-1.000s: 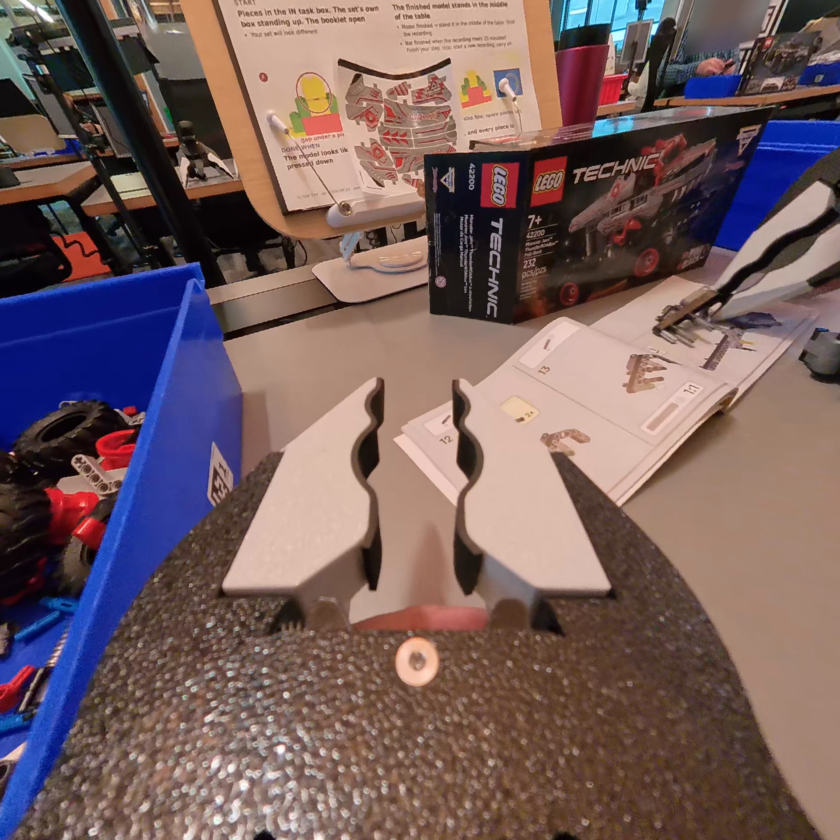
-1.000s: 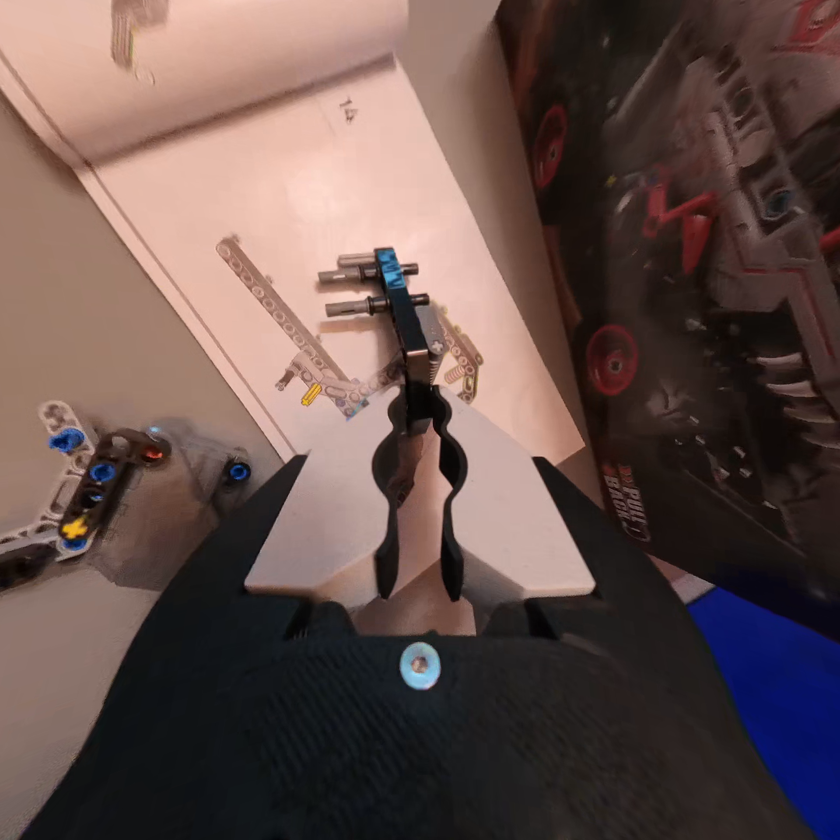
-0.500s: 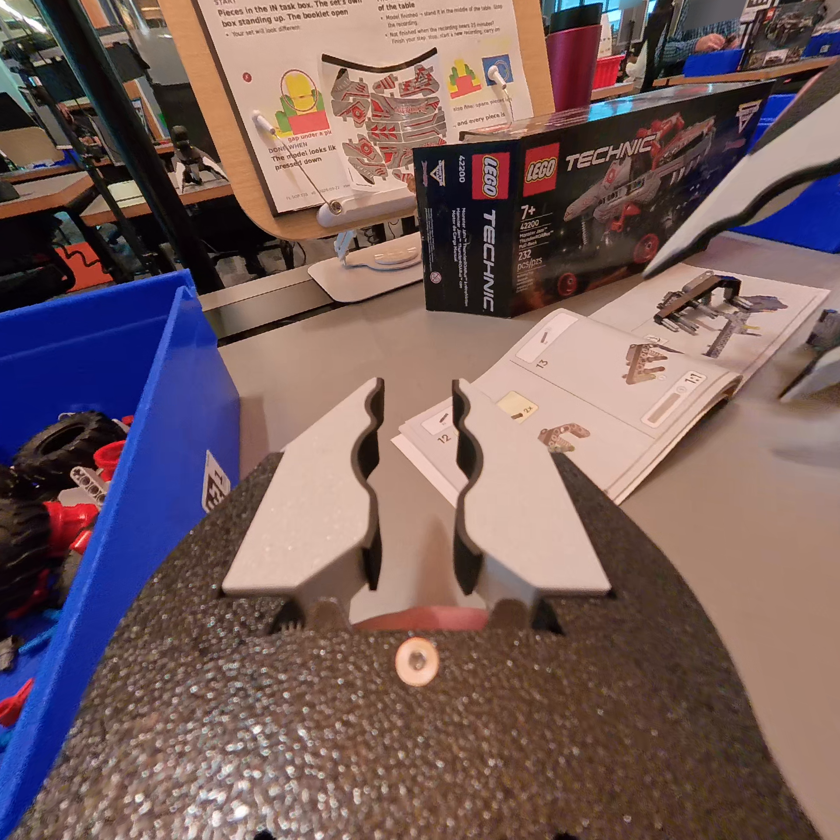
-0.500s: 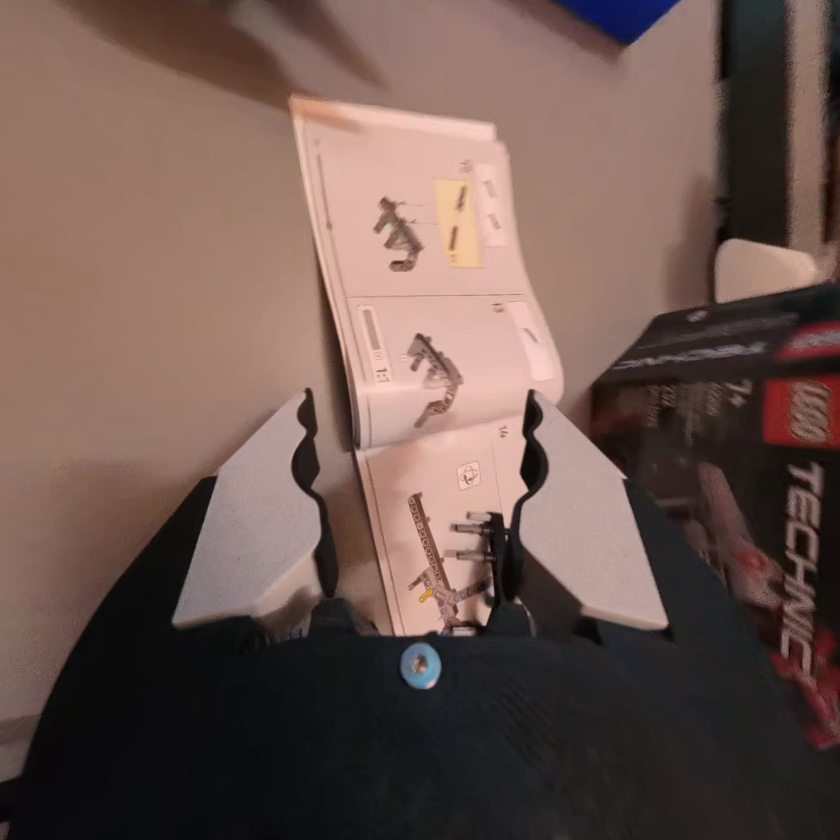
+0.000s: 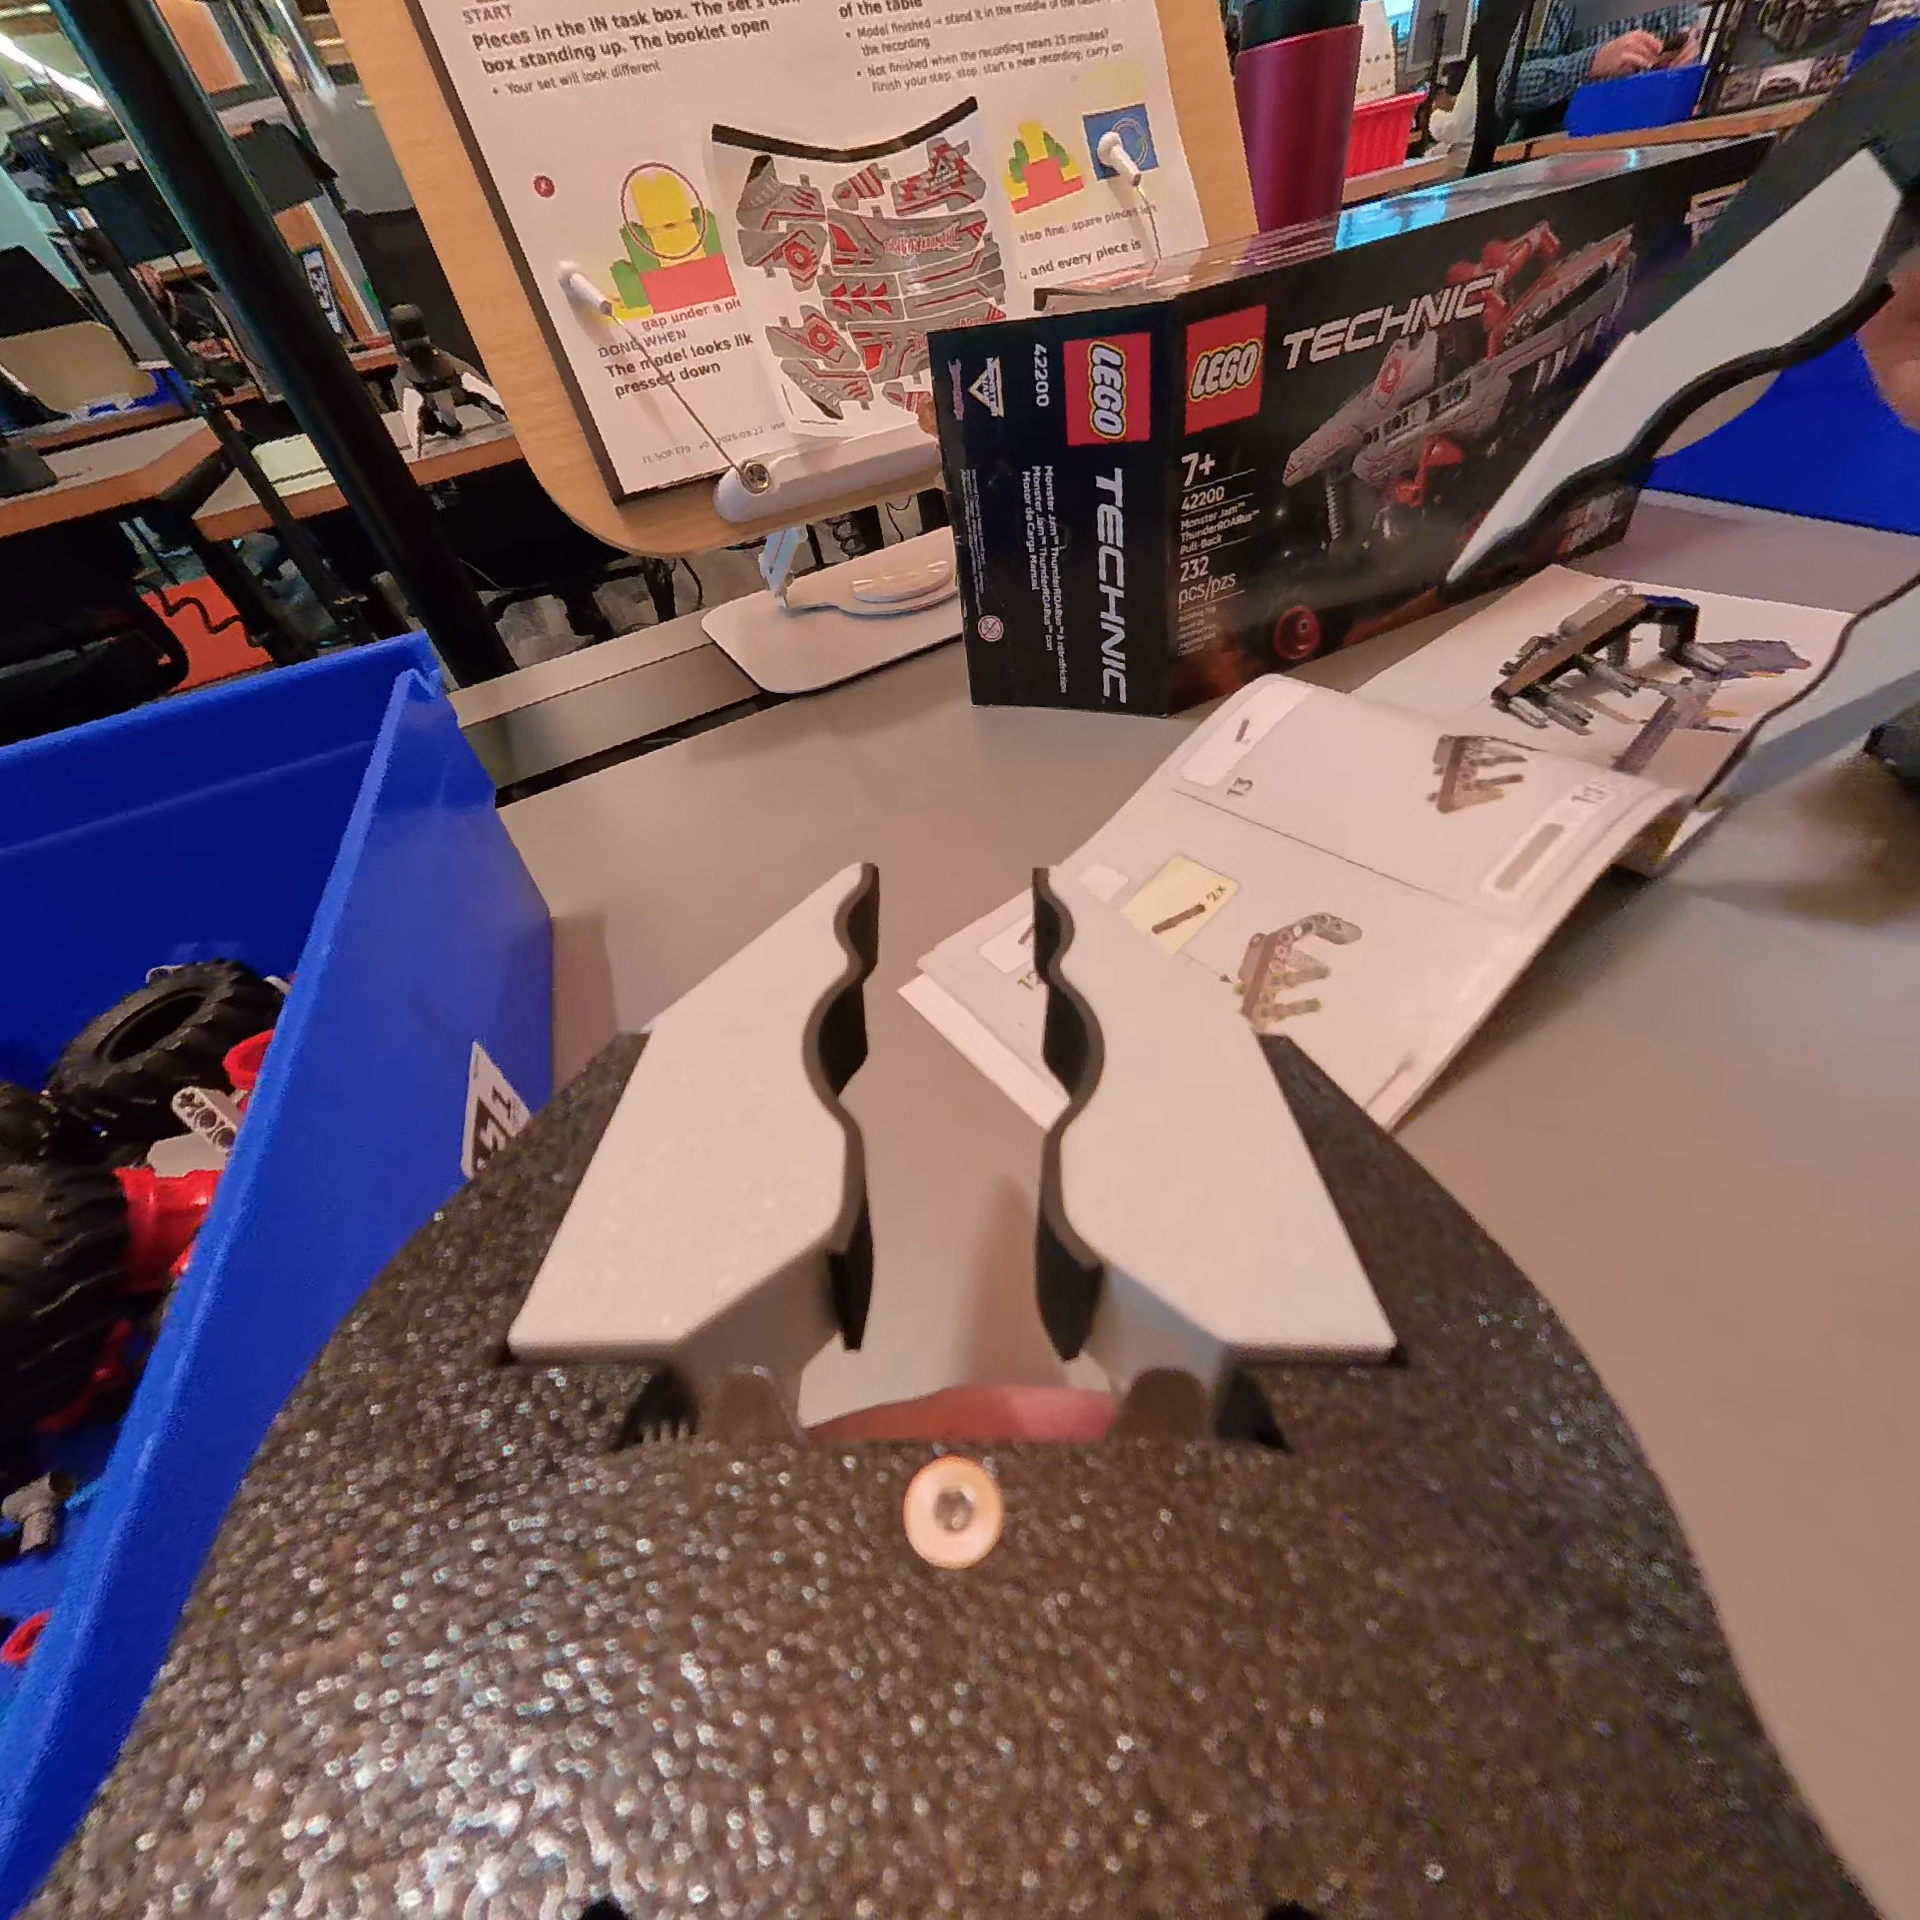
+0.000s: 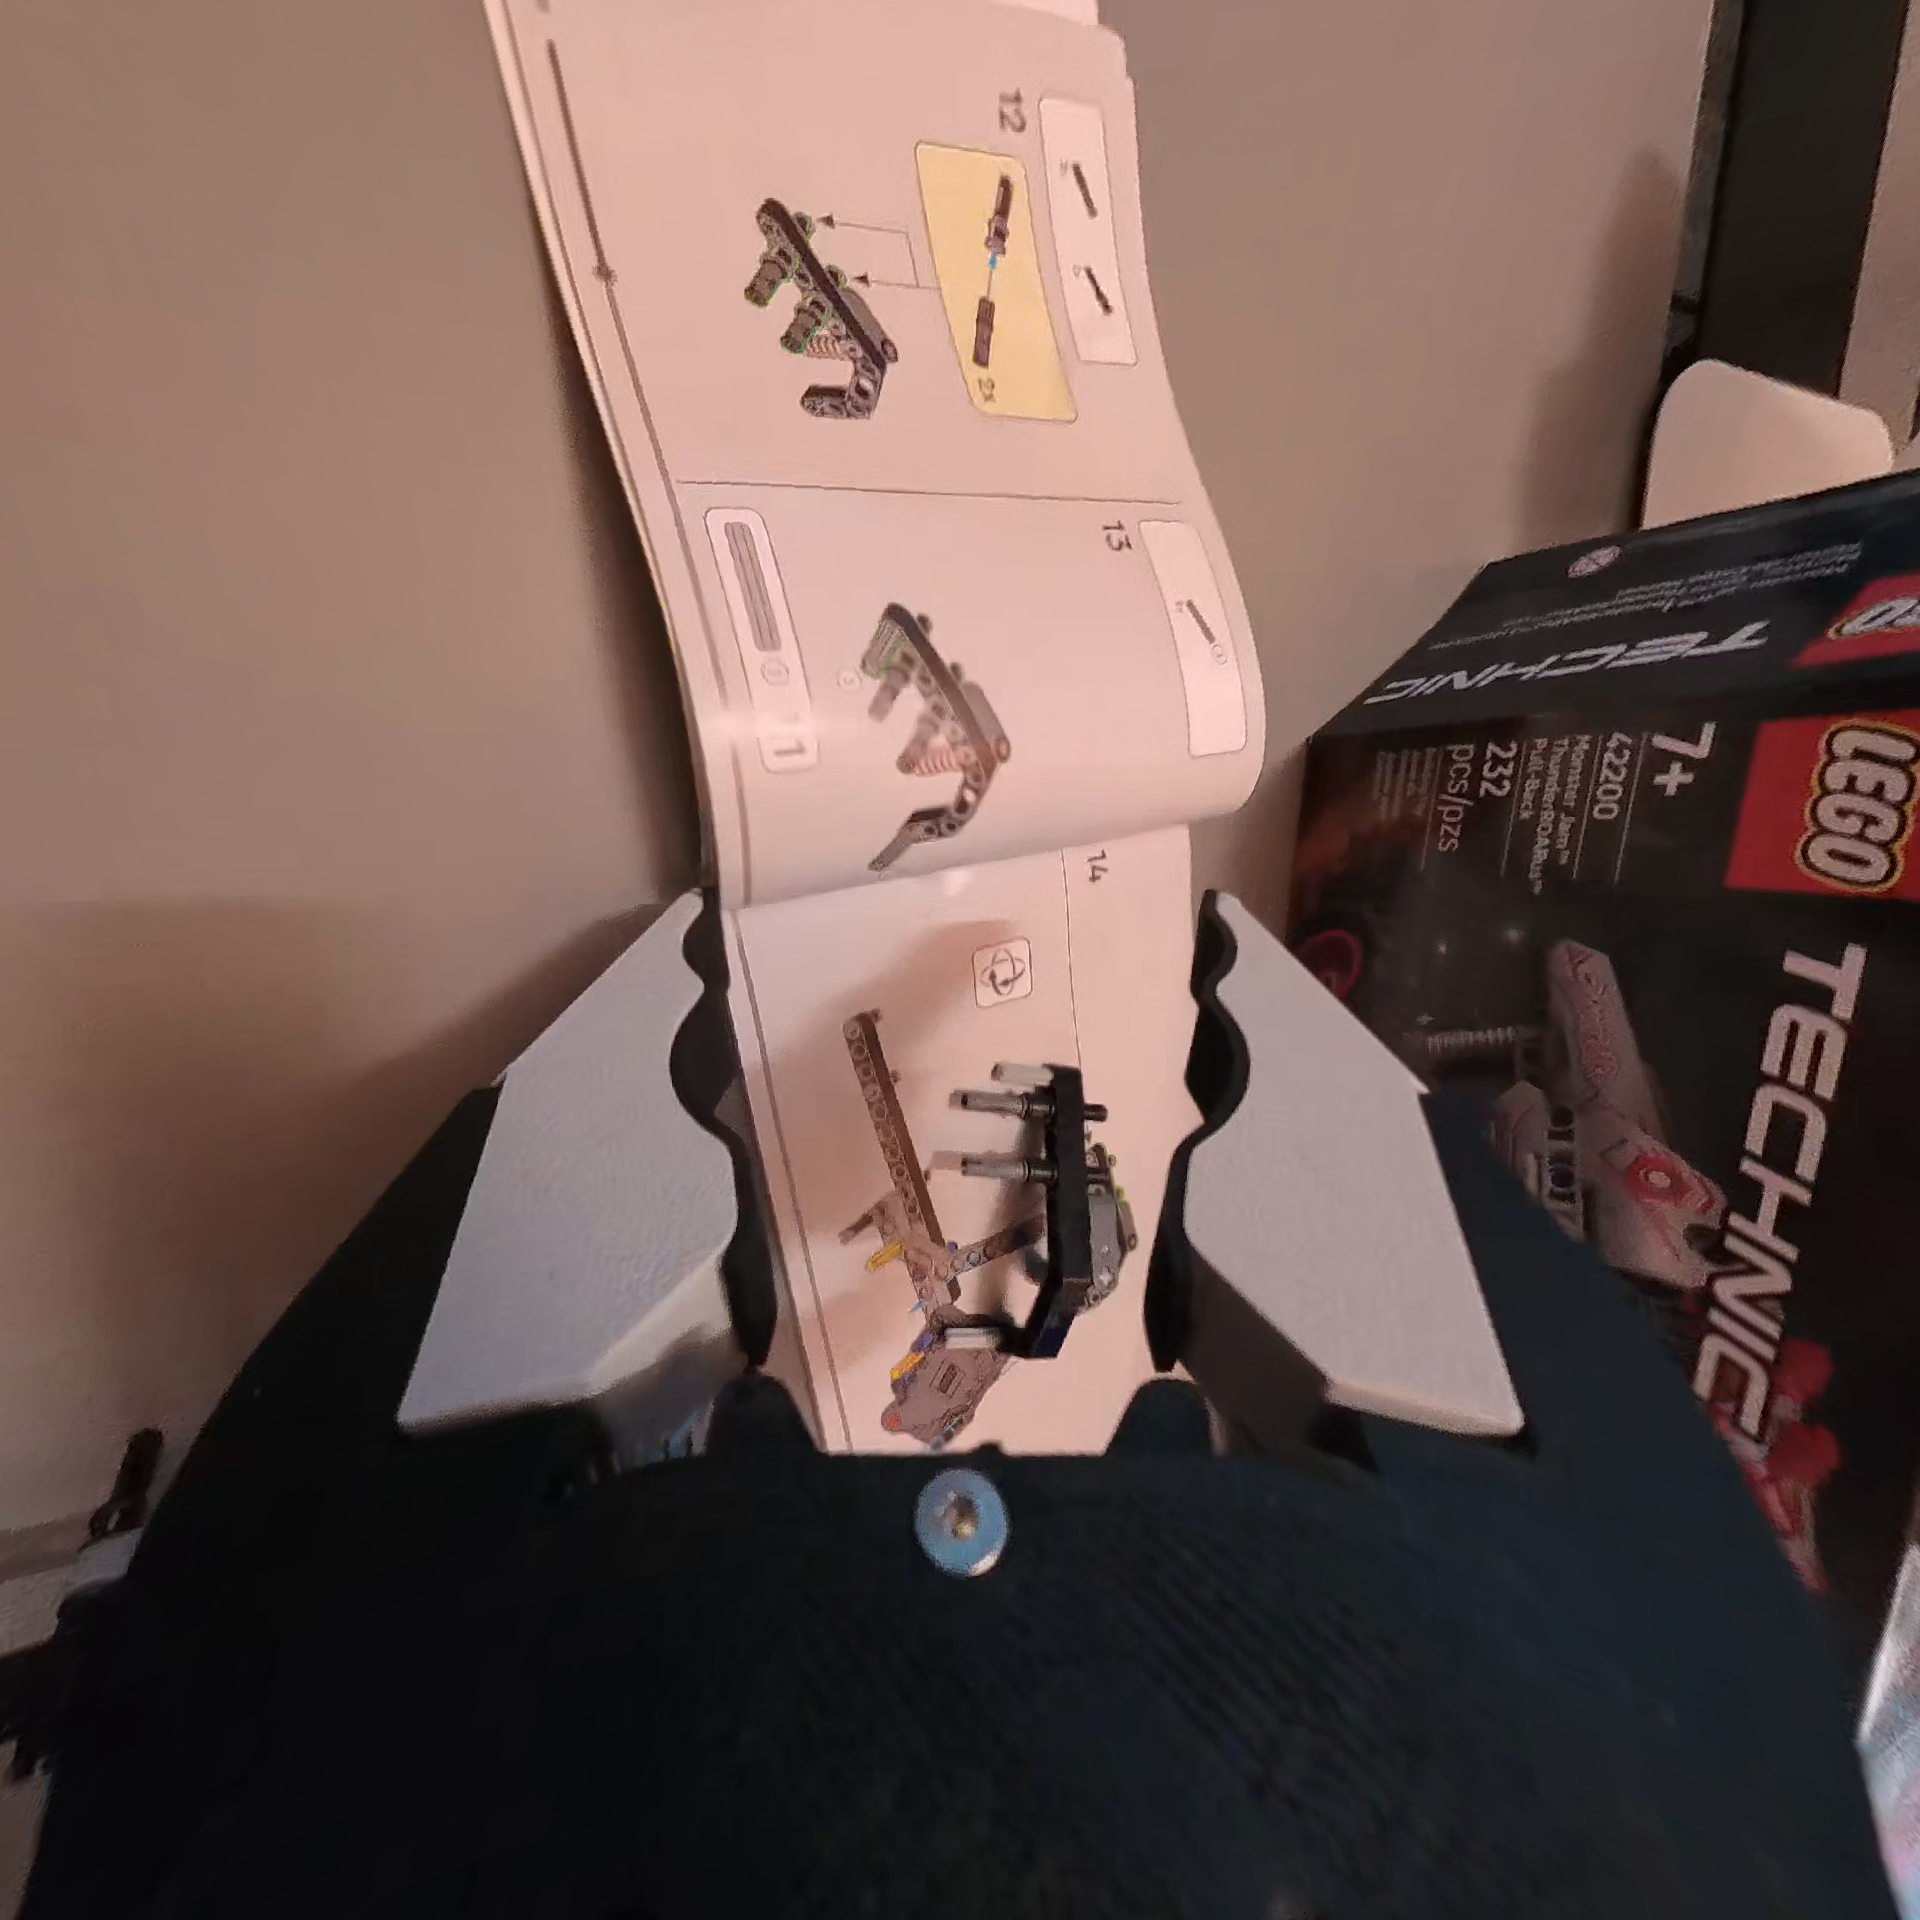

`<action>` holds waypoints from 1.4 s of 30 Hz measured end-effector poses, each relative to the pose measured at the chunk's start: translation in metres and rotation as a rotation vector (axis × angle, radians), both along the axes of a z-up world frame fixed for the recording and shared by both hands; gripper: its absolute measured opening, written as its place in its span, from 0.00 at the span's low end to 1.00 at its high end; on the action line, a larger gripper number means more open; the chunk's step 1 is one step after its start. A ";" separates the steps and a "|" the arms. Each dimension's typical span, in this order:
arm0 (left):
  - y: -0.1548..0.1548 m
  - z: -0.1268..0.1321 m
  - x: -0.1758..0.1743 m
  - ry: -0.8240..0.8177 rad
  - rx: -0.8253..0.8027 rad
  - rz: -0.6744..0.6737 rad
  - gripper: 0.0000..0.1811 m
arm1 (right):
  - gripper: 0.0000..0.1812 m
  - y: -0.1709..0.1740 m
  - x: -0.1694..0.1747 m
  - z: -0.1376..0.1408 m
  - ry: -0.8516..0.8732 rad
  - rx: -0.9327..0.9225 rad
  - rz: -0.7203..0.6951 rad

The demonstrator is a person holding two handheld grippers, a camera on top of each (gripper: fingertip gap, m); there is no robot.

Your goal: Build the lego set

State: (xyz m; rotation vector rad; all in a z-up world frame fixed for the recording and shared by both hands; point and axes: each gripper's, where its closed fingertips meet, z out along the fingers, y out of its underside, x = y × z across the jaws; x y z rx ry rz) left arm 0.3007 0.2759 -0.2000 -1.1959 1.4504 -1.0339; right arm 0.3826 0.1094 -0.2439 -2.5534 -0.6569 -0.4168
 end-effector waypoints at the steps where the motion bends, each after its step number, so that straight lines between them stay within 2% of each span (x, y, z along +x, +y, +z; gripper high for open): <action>1: 0.000 0.000 0.000 0.002 0.003 -0.001 0.15 | 0.49 -0.003 0.002 0.001 -0.008 -0.002 -0.003; 7: 0.000 -0.001 0.000 0.005 0.010 0.001 0.15 | 0.48 -0.006 0.008 0.007 0.003 0.057 -0.050; 10: 0.000 0.000 0.000 0.003 0.004 0.003 0.15 | 0.49 -0.015 0.022 0.012 -0.048 0.052 -0.111; 11: 0.000 0.000 0.000 0.001 0.004 0.004 0.15 | 0.48 -0.018 0.028 0.016 -0.050 0.075 -0.150; 13: 0.000 0.000 0.000 0.000 0.004 0.003 0.15 | 0.40 -0.027 0.046 0.026 -0.061 0.141 -0.266; 16: 0.000 0.000 0.000 0.002 0.007 0.001 0.15 | 0.41 -0.062 0.076 0.028 -0.024 0.152 -0.482; 17: -0.001 -0.001 0.000 0.002 0.009 0.000 0.15 | 0.44 -0.067 0.079 0.029 0.016 0.185 -0.515; 20: -0.002 -0.002 0.001 0.011 0.019 -0.003 0.15 | 0.46 -0.047 0.039 0.032 0.185 0.269 -0.347; 23: -0.004 -0.005 0.002 0.029 0.044 -0.008 0.15 | 0.52 -0.022 0.008 0.022 0.081 0.209 -0.179; 25: -0.006 -0.007 0.003 0.041 0.063 -0.011 0.15 | 0.53 -0.003 -0.002 0.014 0.033 0.192 -0.130; 28: -0.008 -0.009 0.003 0.047 0.092 -0.014 0.15 | 0.53 0.011 0.010 0.002 -0.050 0.152 -0.127; 31: -0.010 -0.010 0.004 0.050 0.126 -0.020 0.15 | 0.54 0.014 0.016 -0.003 -0.039 0.135 -0.130; 42: -0.010 -0.010 0.004 0.047 0.125 -0.024 0.15 | 0.51 -0.012 0.039 0.015 -0.017 0.209 -0.240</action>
